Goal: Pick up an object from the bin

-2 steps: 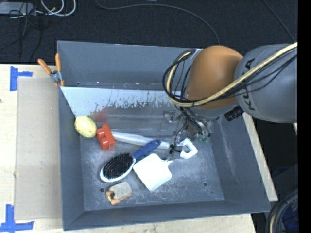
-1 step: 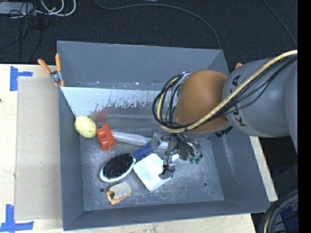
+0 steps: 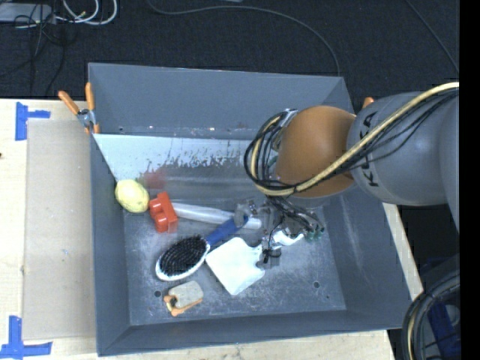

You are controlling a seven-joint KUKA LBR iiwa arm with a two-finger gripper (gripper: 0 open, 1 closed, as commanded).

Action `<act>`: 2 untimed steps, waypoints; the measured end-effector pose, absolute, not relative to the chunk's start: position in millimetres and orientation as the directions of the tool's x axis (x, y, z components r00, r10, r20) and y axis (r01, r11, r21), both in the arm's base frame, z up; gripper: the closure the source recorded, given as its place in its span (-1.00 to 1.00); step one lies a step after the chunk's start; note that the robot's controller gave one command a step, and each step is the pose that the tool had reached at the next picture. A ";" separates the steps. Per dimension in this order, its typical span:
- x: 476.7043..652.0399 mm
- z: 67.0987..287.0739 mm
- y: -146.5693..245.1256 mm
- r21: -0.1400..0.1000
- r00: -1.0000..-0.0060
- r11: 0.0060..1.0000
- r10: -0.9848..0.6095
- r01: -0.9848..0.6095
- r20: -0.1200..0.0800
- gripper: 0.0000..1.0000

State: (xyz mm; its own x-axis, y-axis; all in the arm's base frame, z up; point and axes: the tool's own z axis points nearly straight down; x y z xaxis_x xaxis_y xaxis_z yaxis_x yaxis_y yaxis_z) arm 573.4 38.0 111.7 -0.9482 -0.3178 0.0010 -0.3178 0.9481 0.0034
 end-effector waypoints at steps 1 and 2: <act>568.1 90.5 33.0 0.001 -0.970 0.970 -0.243 -0.243 -0.003 -1.00; 530.8 68.9 35.8 0.003 -0.970 0.970 -0.242 -0.242 0.004 -1.00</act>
Offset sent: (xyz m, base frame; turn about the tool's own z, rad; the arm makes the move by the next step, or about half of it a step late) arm 0.0000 0.0000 0.0000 0.0000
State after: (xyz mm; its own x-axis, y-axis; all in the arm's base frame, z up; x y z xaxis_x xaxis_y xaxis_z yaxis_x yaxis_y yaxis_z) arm 530.8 35.8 68.9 -0.9703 -0.2419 0.0036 -0.2419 0.9703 0.0029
